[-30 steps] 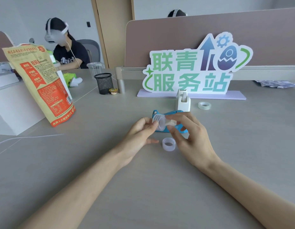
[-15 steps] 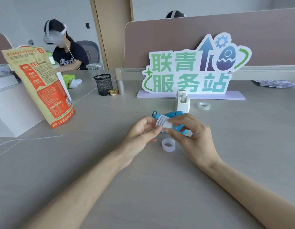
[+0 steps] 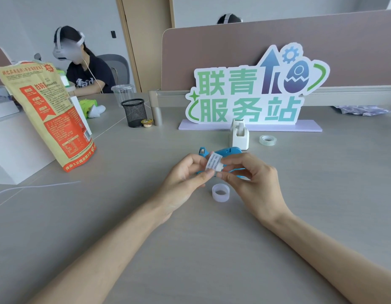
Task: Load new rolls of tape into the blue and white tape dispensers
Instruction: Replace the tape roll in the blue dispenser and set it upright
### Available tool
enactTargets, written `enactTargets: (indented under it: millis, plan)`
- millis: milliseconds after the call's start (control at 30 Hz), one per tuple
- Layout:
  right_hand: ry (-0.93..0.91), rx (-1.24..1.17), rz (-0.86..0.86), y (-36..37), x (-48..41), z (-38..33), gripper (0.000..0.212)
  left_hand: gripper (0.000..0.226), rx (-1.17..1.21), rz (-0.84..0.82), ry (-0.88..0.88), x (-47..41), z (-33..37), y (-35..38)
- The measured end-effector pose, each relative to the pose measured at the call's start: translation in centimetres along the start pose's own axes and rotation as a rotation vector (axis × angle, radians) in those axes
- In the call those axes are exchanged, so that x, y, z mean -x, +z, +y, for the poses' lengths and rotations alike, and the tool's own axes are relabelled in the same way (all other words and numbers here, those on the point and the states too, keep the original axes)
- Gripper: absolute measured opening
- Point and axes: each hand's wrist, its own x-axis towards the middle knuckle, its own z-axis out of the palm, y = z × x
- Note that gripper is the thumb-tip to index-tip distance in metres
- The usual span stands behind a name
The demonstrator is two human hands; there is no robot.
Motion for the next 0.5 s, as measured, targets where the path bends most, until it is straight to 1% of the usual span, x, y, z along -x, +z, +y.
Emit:
enactTargets:
  millis: [67,133,200,267,333,400,500]
  plan:
    - [0.053,-0.009,-0.019,-0.05,-0.02,-0.04,0.027,0.011,-0.047,0.020,0.067,-0.19,-0.40,-0.10]
    - [0.111,-0.055,-0.043,-0.17,-0.04,-0.13,0.031,0.009,-0.140,0.051,0.145,-0.06,-0.72,-0.15]
    - [0.179,-0.164,-0.060,-0.33,-0.08,-0.30,0.025,0.010,-0.294,0.104,0.229,0.17,-0.85,-0.06]
    - [0.243,-0.253,-0.051,-0.45,-0.22,-0.51,0.012,0.010,-0.390,0.189,0.284,0.34,-0.71,-0.06]
    - [0.278,-0.285,-0.043,-0.52,-0.32,-0.65,0.012,0.013,-0.472,0.255,0.360,0.36,-0.46,-0.06]
    - [0.289,-0.303,-0.053,-0.59,-0.34,-0.85,0.013,0.016,-0.538,0.278,0.421,0.35,-0.49,-0.06]
    - [0.297,-0.324,-0.069,-0.64,-0.31,-0.90,0.014,0.010,-0.604,0.301,0.457,0.26,-0.63,-0.12]
